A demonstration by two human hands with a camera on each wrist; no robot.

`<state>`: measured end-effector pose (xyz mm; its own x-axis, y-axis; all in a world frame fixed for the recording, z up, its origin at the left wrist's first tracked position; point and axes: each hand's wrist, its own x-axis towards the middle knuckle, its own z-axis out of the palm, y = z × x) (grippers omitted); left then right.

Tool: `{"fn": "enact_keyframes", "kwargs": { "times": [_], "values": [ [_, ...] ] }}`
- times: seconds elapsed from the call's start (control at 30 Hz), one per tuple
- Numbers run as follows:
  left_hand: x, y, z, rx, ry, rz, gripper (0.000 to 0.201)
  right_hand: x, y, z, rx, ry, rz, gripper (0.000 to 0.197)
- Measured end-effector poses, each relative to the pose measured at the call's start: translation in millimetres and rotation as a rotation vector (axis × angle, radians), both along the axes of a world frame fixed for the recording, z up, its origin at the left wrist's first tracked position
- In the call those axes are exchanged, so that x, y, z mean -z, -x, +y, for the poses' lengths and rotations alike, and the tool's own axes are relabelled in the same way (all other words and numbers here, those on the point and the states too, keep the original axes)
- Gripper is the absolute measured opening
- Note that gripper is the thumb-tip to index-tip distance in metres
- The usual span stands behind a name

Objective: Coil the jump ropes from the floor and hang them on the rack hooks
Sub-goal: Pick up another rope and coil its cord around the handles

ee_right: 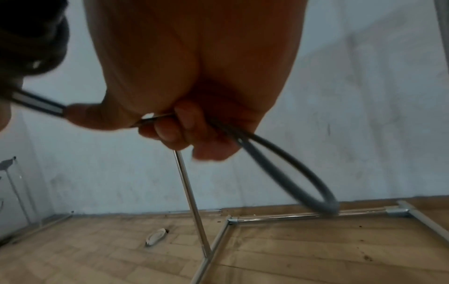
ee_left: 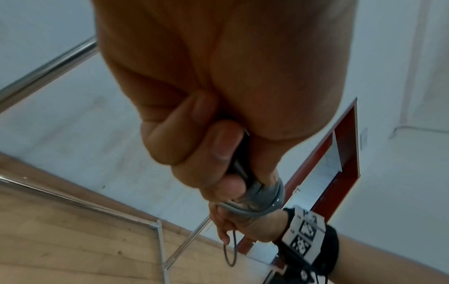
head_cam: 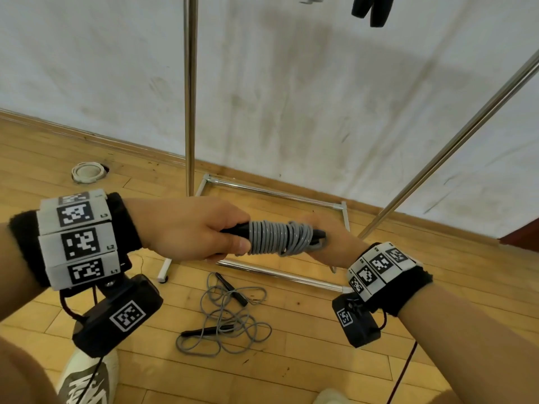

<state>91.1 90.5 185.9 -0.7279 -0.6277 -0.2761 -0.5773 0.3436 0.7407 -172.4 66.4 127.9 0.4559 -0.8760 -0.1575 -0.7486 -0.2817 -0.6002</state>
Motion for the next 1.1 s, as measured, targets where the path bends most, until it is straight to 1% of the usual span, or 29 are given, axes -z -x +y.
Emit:
{"fn": "enact_keyframes", "kwargs": {
  "times": [0.03, 0.07, 0.13, 0.2, 0.33, 0.37, 0.43, 0.5, 0.6, 0.67, 0.83, 0.97, 1.03, 1.1],
  "values": [
    [2.2, 0.9, 0.6, 0.012, -0.002, -0.041, 0.02, -2.2, -0.3, -1.8, -0.032, 0.007, 0.027, 0.027],
    [4.7, 2.3, 1.0, 0.026, -0.003, -0.078, 0.02, -4.6, -1.6, -2.6, -0.03, -0.016, 0.016, 0.022],
    [9.6, 5.8, 1.7, 0.051, 0.025, -0.153, 0.019, -9.7, -2.5, -4.2, 0.024, -0.056, -0.041, 0.016],
    [14.1, 9.6, 1.6, 0.058, 0.09, -0.224, 0.02, -14.5, -3.2, -4.5, 0.065, -0.075, -0.099, 0.02],
    [17.8, 16.0, -0.6, 0.065, 0.171, -0.335, 0.021, -29.5, -9.8, -3.2, 0.13, -0.192, -0.261, 0.016],
    [17.6, 17.0, -1.6, 0.06, 0.186, -0.36, 0.021, -33.1, -11.7, -2.9, 0.151, -0.218, -0.293, 0.018],
    [15.9, 17.8, -4.3, 0.026, 0.223, -0.396, 0.022, -40.4, -15.6, -1.3, 0.189, -0.256, -0.353, 0.024],
    [13.0, 17.3, -8.2, -0.026, 0.261, -0.4, 0.022, -47.3, -19.2, 0.4, 0.214, -0.255, -0.392, 0.025],
    [8.7, 15.8, -15.1, -0.109, 0.313, -0.379, 0.021, -54.5, -23.8, 3.2, 0.254, -0.265, -0.475, 0.021],
    [6.8, 15.6, -18.5, -0.168, 0.344, -0.336, 0.022, -56.8, -27.0, 5.8, 0.281, -0.278, -0.544, 0.019],
    [3.0, 15.1, -22.6, -0.335, 0.405, -0.116, 0.021, -53.0, -35.2, 11.6, 0.287, -0.272, -0.706, 0.019],
    [2.8, 13.4, -24.2, -0.417, 0.362, -0.031, 0.017, -49.1, -34.4, 15.5, 0.285, -0.258, -0.745, 0.023],
    [2.3, 12.6, -22.2, -0.453, 0.312, 0.027, 0.018, -46.7, -33.4, 17.1, 0.298, -0.265, -0.731, 0.026],
    [0.6, 11.9, -18.8, -0.451, 0.239, 0.102, 0.019, -45.4, -33.4, 18.3, 0.293, -0.268, -0.716, 0.028]
  ]
}}
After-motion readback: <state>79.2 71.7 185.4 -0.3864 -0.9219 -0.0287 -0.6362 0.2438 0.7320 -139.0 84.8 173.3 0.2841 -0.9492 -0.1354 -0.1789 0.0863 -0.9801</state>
